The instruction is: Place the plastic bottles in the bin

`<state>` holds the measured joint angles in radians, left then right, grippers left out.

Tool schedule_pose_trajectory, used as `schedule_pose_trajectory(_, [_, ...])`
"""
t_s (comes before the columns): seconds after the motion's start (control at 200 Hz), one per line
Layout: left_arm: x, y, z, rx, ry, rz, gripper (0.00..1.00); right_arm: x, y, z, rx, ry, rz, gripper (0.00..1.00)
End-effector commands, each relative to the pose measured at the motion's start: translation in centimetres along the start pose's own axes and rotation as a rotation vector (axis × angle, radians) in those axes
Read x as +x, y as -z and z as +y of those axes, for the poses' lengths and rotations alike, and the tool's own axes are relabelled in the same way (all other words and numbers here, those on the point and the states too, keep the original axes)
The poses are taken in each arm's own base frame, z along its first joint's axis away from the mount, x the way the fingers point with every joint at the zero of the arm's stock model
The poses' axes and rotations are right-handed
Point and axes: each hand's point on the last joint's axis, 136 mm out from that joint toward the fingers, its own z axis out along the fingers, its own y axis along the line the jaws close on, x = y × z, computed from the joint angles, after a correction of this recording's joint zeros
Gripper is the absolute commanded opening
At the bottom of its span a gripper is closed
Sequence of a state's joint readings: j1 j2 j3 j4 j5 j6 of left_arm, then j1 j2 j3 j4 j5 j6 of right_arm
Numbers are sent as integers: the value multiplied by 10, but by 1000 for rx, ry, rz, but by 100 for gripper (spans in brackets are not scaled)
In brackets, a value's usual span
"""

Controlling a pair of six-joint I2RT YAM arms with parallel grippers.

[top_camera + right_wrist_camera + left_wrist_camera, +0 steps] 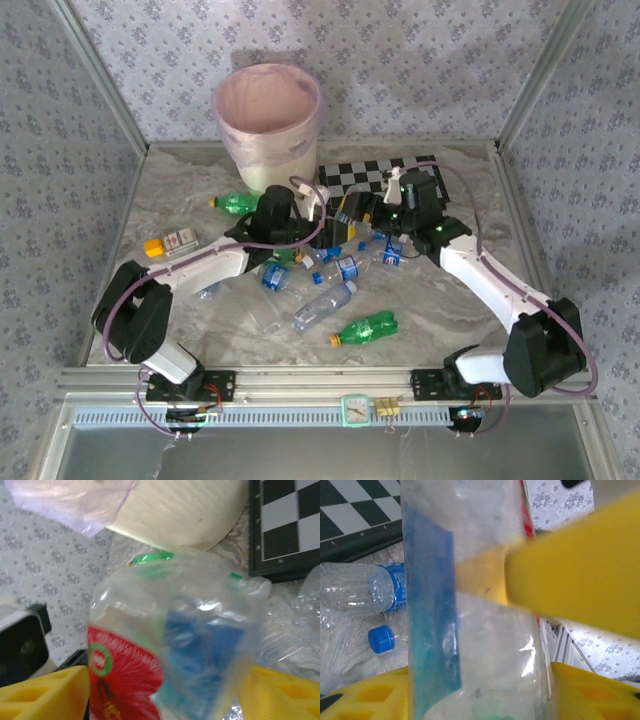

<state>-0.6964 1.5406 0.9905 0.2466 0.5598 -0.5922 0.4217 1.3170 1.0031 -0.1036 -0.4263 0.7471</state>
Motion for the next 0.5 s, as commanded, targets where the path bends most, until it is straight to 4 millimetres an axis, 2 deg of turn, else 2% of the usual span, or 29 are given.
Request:
schedule_pose_trajectory(0.0, [-2,12,-6,-18,-28,-35,55,-34,28,9,24,10,-111,83])
schedule_pose_trajectory(0.175, [-1,29,0,-95,-51,-60,54,-52,53,-17,102,-42,-204,89])
schedule_pose_trajectory(0.275, [-13,43,0,-156,-100,-85,54,-53,62,-35,148,-72,-234,92])
schedule_pose_trajectory(0.395, [-45,65,-2,-228,-171,-127,54,-44,62,-52,176,-101,-233,96])
schedule_pose_trajectory(0.495, [-84,86,0,-293,-209,-180,53,-34,58,-59,182,-117,-210,97])
